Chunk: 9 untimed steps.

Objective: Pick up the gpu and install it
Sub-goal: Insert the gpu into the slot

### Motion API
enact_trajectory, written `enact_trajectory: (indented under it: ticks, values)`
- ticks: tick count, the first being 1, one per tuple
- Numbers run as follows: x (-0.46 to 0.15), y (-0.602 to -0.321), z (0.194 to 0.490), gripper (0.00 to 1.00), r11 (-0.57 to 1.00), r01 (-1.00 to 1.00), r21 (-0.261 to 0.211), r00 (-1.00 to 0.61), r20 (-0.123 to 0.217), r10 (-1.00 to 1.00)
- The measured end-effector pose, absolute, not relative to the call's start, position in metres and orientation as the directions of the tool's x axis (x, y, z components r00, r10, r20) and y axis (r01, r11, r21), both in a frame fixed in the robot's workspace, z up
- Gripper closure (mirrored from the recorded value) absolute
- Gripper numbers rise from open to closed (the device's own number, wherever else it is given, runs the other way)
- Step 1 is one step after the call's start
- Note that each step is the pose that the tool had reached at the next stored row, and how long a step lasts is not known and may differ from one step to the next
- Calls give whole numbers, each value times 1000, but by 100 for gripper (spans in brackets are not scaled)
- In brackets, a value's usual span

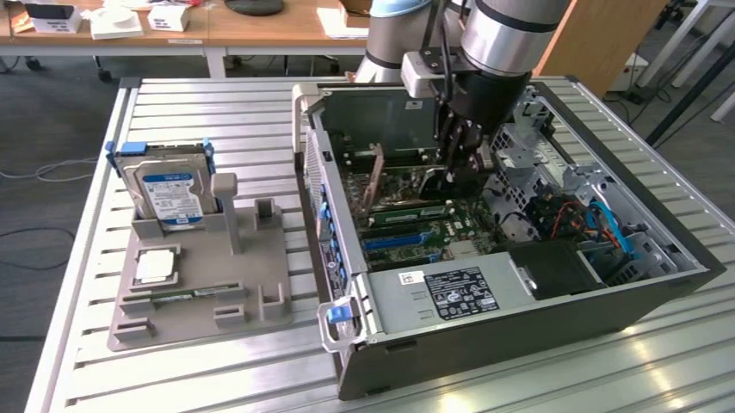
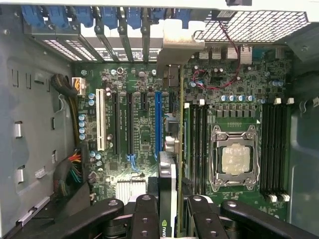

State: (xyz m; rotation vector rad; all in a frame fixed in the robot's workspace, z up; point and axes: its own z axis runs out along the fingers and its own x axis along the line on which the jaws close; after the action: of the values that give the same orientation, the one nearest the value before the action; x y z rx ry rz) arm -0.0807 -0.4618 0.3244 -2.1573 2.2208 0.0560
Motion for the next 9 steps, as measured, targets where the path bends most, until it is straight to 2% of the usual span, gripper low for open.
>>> enact_trajectory:
  ticks: [9]
  values:
    - [-81,-462,315,73,27,-1000,-5,-26,-57,-998]
